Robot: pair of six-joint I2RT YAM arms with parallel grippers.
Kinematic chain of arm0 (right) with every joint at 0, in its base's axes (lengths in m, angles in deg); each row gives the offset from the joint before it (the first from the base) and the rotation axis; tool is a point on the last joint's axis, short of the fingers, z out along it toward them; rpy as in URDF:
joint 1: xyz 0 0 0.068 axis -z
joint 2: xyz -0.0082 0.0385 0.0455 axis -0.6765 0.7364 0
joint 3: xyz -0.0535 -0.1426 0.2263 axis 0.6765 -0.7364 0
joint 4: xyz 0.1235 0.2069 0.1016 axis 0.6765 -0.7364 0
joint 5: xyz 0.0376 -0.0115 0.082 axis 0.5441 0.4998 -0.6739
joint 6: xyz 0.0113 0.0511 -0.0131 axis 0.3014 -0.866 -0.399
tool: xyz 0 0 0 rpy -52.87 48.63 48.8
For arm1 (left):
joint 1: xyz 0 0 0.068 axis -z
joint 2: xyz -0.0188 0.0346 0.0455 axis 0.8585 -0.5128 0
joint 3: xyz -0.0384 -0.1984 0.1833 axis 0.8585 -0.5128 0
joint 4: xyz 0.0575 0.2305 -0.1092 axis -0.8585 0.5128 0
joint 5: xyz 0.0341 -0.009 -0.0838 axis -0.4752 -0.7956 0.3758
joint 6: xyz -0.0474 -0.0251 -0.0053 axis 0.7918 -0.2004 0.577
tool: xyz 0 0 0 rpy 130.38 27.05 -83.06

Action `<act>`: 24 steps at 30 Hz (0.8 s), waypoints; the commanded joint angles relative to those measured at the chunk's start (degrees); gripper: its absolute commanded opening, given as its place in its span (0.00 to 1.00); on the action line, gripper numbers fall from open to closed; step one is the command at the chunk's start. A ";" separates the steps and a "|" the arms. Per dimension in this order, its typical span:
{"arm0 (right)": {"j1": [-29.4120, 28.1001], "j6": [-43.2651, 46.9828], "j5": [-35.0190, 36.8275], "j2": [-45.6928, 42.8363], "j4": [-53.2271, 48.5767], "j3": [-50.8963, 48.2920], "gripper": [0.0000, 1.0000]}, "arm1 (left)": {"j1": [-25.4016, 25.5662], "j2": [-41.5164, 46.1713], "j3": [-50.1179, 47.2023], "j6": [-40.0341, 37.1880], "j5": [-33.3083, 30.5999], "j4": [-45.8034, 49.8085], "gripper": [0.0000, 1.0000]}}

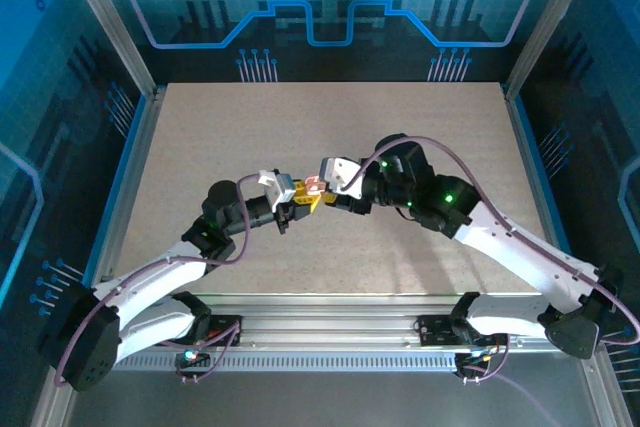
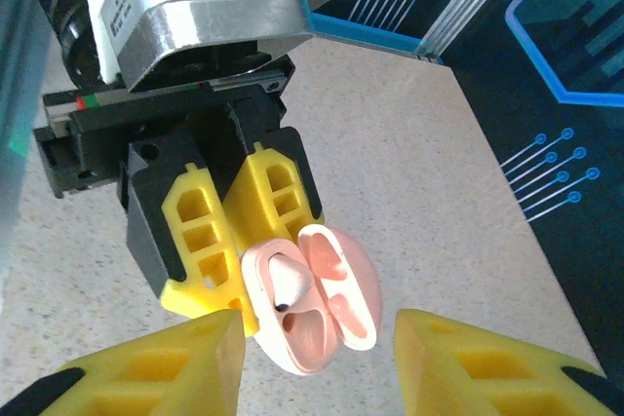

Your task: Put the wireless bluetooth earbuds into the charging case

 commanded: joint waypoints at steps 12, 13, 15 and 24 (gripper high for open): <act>2.08 -6.19 -8.29 0.75 0.39 -1.93 0.40 | 0.37 0.97 0.04 -4.28 1.68 -1.39 0.12; 2.15 -6.06 -8.29 0.97 0.84 -2.03 0.40 | 0.37 1.08 0.04 -4.46 1.72 -1.11 0.12; 2.21 -5.93 -8.20 1.36 1.26 -2.04 0.39 | 0.37 1.38 0.13 -4.76 1.82 -0.64 0.12; 2.23 -5.09 -9.81 3.20 2.14 -1.08 0.36 | 0.37 1.58 0.24 -4.86 2.20 -0.23 0.13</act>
